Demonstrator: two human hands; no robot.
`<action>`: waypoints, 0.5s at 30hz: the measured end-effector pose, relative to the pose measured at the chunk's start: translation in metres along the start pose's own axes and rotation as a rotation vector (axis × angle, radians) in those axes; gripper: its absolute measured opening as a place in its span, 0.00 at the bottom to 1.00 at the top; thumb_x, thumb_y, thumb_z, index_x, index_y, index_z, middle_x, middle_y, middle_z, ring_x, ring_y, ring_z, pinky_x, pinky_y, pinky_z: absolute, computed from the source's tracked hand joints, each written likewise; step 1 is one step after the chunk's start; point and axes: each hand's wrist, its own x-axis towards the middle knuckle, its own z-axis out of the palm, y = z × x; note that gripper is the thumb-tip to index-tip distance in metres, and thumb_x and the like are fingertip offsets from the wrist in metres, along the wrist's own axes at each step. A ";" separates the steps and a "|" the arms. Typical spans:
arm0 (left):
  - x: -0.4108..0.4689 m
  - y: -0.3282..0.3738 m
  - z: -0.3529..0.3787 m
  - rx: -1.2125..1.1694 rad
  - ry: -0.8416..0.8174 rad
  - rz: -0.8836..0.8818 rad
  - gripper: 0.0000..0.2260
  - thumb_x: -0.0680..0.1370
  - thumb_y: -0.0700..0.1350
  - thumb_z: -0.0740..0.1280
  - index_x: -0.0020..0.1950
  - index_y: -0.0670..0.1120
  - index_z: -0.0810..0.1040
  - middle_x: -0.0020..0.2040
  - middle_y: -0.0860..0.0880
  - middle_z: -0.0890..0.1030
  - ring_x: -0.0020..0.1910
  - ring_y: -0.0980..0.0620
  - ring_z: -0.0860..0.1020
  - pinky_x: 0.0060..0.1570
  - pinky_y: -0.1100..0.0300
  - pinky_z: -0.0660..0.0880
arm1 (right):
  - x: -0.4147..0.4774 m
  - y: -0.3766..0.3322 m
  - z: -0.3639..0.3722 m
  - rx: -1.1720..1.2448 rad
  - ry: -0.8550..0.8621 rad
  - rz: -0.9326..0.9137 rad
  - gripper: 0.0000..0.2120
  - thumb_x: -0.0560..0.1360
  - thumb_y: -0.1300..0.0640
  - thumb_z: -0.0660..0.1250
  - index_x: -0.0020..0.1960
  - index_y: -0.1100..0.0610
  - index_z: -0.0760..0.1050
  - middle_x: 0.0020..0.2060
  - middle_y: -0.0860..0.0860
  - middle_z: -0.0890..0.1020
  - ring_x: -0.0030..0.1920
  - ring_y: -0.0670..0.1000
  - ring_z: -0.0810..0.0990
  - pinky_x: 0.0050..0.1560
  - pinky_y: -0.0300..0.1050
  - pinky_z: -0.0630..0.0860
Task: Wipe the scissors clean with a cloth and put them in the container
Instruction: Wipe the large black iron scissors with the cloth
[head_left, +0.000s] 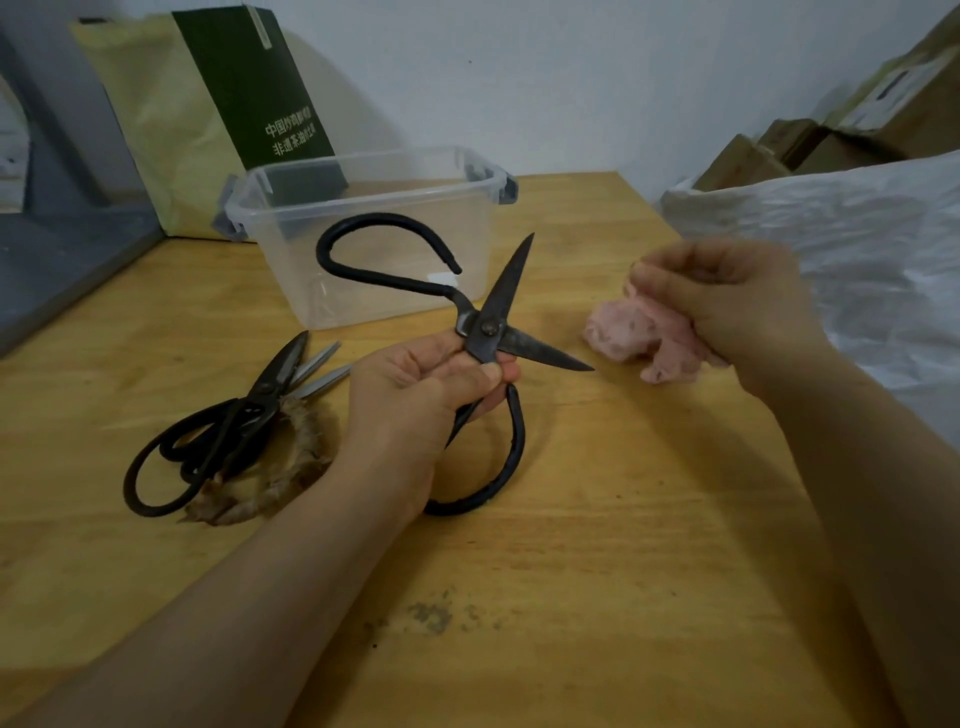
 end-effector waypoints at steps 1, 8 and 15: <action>0.000 0.000 0.001 0.005 -0.008 -0.005 0.11 0.73 0.29 0.65 0.52 0.38 0.81 0.44 0.41 0.85 0.45 0.49 0.84 0.42 0.64 0.80 | -0.003 -0.004 0.001 0.066 0.037 -0.047 0.01 0.73 0.59 0.70 0.44 0.57 0.80 0.33 0.48 0.82 0.28 0.41 0.80 0.23 0.33 0.73; 0.000 -0.003 0.008 0.001 -0.032 -0.045 0.11 0.72 0.28 0.67 0.51 0.39 0.81 0.44 0.40 0.84 0.43 0.50 0.84 0.40 0.65 0.79 | -0.021 -0.015 0.034 0.135 -0.270 -0.264 0.05 0.70 0.63 0.72 0.44 0.56 0.81 0.38 0.47 0.84 0.37 0.43 0.82 0.36 0.33 0.76; -0.002 -0.002 0.009 0.006 -0.063 -0.030 0.11 0.71 0.30 0.68 0.50 0.41 0.82 0.43 0.44 0.85 0.43 0.50 0.84 0.40 0.64 0.80 | -0.023 -0.001 0.047 -0.098 -0.354 -0.341 0.09 0.64 0.58 0.77 0.40 0.46 0.82 0.42 0.48 0.79 0.46 0.45 0.78 0.46 0.35 0.76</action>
